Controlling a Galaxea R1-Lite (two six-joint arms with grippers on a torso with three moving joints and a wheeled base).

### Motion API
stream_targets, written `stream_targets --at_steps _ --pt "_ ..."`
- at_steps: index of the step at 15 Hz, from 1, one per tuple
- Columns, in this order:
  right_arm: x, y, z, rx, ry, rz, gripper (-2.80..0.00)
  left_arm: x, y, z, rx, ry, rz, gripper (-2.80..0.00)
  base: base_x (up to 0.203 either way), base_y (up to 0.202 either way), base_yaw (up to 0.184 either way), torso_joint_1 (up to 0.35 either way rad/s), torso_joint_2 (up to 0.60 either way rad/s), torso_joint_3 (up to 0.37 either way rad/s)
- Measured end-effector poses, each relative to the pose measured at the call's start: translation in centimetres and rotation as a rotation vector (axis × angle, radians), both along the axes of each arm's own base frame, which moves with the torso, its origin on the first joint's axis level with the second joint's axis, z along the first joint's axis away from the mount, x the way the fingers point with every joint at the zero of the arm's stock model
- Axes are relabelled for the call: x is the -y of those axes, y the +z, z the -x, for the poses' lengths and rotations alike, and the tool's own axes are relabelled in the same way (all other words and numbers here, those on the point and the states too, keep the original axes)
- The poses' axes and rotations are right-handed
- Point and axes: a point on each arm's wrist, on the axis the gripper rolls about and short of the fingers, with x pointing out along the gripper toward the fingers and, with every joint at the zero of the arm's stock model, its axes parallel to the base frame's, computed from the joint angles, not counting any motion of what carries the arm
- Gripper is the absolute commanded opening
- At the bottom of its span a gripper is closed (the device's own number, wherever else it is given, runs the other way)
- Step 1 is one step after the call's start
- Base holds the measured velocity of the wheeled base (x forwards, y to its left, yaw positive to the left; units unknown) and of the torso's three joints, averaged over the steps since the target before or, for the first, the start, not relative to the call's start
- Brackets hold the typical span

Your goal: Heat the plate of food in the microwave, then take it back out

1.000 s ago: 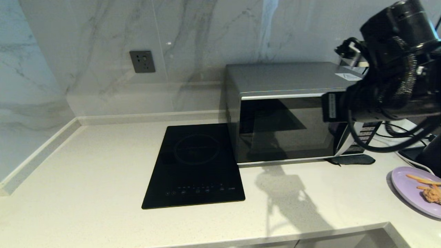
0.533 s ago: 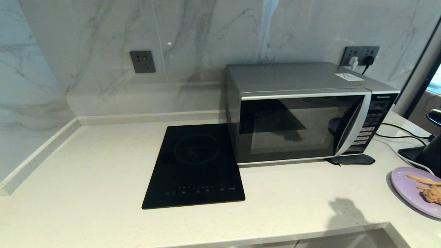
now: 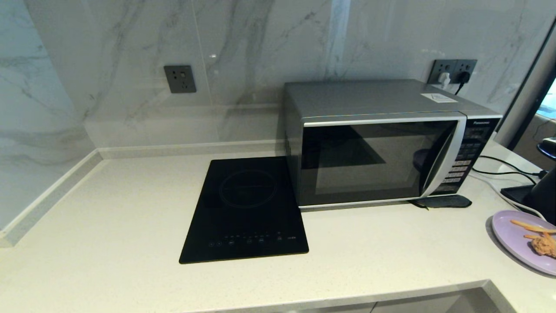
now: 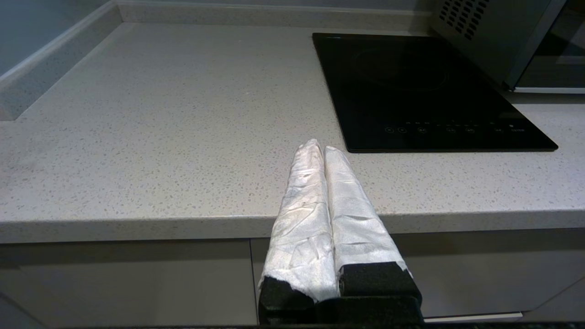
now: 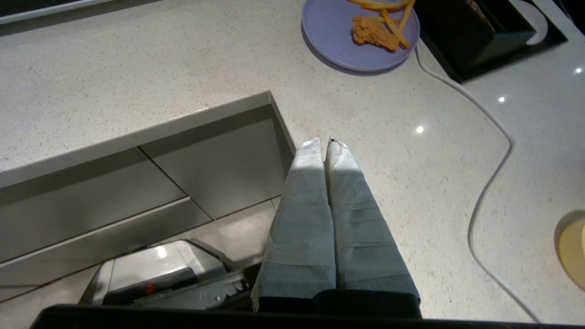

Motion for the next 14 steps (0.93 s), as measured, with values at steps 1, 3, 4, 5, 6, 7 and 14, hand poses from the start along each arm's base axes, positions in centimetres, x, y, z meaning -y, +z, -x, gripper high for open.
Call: stream_targets --at_steps 1,3,4,5,6,7,14 --pt "0.0 -1.1 1.4 0.015 -0.003 -0.004 -2.80 0.0 0.0 0.0 0.000 0.000 0.000 -2.80 0.000 0.000 0.000 0.000 0.00 0.000" --pt "-0.2 -3.6 3.8 0.053 0.009 -0.032 -2.80 0.0 0.0 0.0 0.000 0.000 0.000 -2.80 0.000 0.000 0.000 0.000 0.00 0.000" --pt "-0.3 -4.7 4.7 0.074 0.008 -0.066 -2.80 0.0 0.0 0.0 0.000 0.000 0.000 -2.80 0.000 0.000 0.000 0.000 0.00 0.000" --pt "-0.4 -5.7 5.4 0.106 0.011 -0.099 -2.80 0.0 0.0 0.0 0.000 0.000 0.000 -2.80 0.000 0.000 0.000 0.000 0.00 0.000" --pt "-0.4 -6.9 6.1 0.130 0.030 -0.102 -2.80 0.0 0.0 0.0 0.000 0.000 0.000 -2.80 0.000 0.000 0.000 0.000 0.00 0.000" --pt "-0.5 -7.9 6.6 0.149 0.044 -0.095 -2.80 0.0 0.0 0.0 0.000 0.000 0.000 -2.80 0.000 0.000 0.000 0.000 0.00 0.000" --pt "-0.5 -12.6 3.5 0.189 0.037 -0.111 -2.80 0.0 0.0 0.0 0.000 0.000 0.001 -2.80 0.000 0.000 0.000 0.000 0.00 0.000"
